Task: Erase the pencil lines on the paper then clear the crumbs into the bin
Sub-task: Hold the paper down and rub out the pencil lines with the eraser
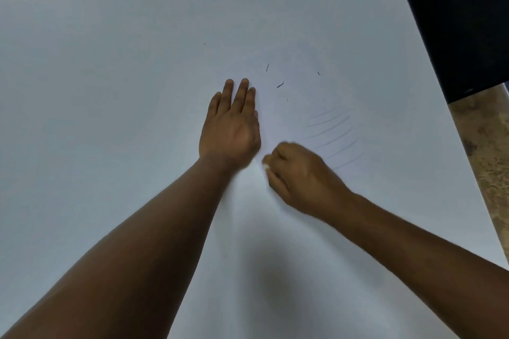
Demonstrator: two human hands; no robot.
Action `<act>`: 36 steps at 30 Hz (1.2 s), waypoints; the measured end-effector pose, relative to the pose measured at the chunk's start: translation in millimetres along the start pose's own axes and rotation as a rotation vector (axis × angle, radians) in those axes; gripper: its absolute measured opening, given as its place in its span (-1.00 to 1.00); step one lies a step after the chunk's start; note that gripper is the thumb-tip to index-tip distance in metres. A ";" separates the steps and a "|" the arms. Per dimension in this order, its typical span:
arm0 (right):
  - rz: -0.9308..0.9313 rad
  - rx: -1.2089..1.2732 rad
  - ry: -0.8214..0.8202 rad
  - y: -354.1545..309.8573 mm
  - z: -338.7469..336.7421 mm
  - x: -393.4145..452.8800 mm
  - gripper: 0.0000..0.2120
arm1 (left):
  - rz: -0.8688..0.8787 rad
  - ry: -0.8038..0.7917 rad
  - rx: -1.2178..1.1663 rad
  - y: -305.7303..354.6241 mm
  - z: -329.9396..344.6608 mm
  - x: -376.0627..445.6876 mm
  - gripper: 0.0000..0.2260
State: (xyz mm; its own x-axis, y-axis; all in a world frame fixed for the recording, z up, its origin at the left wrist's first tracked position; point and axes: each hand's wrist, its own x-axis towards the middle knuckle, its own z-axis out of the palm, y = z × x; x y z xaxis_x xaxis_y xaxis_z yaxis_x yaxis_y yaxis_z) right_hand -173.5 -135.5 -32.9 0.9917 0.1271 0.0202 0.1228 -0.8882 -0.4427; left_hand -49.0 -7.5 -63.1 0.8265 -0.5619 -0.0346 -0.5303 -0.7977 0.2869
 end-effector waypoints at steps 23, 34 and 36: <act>0.067 0.035 -0.172 -13.4 -17.9 -13.5 -0.73 | 0.004 -0.003 0.014 0.1 -1.2 0.8 -0.51; 0.038 -0.081 0.040 -1.5 -6.2 19.4 -0.76 | 0.006 -0.018 0.026 -0.6 -1.2 -0.5 -0.50; -0.005 -0.089 0.048 -5.0 -3.5 -0.7 -0.79 | 0.006 -0.021 0.023 -1.2 -1.2 -0.6 -0.50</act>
State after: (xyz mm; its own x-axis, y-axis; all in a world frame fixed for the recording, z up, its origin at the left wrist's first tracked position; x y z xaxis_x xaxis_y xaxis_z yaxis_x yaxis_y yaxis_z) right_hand -174.7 -132.6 -27.5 0.9915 0.1117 0.0661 0.1281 -0.9236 -0.3614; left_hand -48.6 -6.0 -62.3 0.8195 -0.5706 -0.0529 -0.5394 -0.7992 0.2653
